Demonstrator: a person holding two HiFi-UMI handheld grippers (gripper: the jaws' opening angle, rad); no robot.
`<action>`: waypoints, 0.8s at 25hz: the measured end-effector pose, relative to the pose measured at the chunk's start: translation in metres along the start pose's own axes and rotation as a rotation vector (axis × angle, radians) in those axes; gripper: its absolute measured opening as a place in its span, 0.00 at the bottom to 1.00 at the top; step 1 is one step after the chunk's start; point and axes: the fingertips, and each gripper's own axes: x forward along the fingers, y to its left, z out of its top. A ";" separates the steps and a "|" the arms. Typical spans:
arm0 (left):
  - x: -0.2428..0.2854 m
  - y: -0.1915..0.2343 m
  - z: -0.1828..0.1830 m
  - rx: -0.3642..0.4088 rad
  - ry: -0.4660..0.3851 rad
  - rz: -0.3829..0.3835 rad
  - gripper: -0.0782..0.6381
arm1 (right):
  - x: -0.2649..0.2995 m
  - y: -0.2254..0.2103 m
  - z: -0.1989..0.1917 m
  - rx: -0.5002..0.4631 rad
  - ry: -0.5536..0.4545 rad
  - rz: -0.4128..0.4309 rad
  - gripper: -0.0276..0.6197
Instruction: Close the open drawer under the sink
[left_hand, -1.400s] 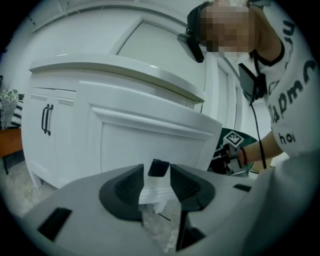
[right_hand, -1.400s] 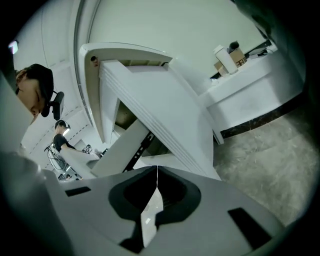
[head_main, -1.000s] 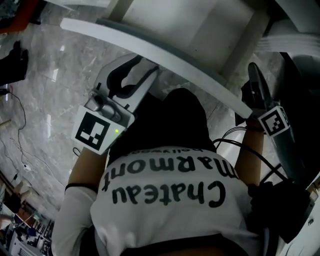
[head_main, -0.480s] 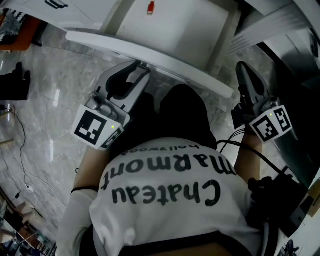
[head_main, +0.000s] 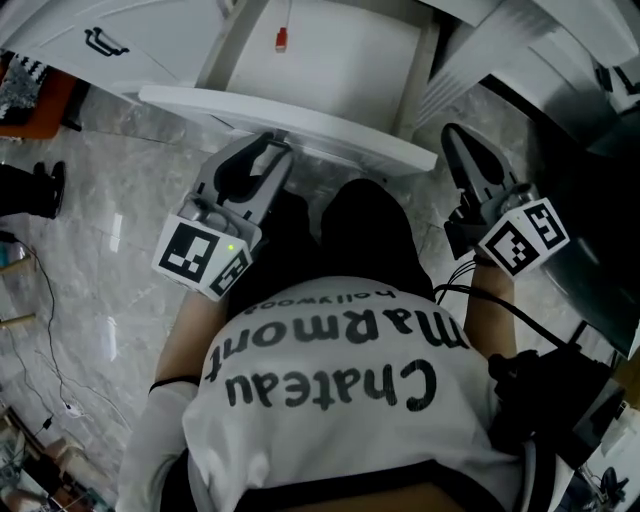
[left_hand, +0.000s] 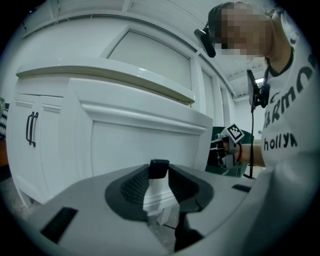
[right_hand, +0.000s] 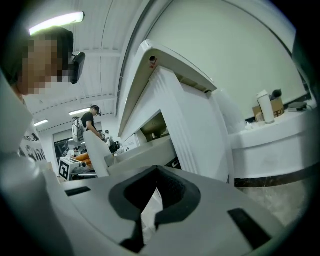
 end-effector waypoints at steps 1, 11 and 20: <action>0.000 -0.001 0.001 -0.002 -0.003 0.001 0.28 | -0.002 0.002 0.002 0.009 -0.009 0.001 0.06; 0.009 0.007 0.004 -0.032 -0.023 -0.007 0.28 | 0.002 0.017 0.008 0.014 -0.052 -0.012 0.06; 0.024 0.009 0.005 -0.079 -0.035 -0.058 0.28 | 0.000 0.019 0.009 -0.015 -0.051 -0.018 0.06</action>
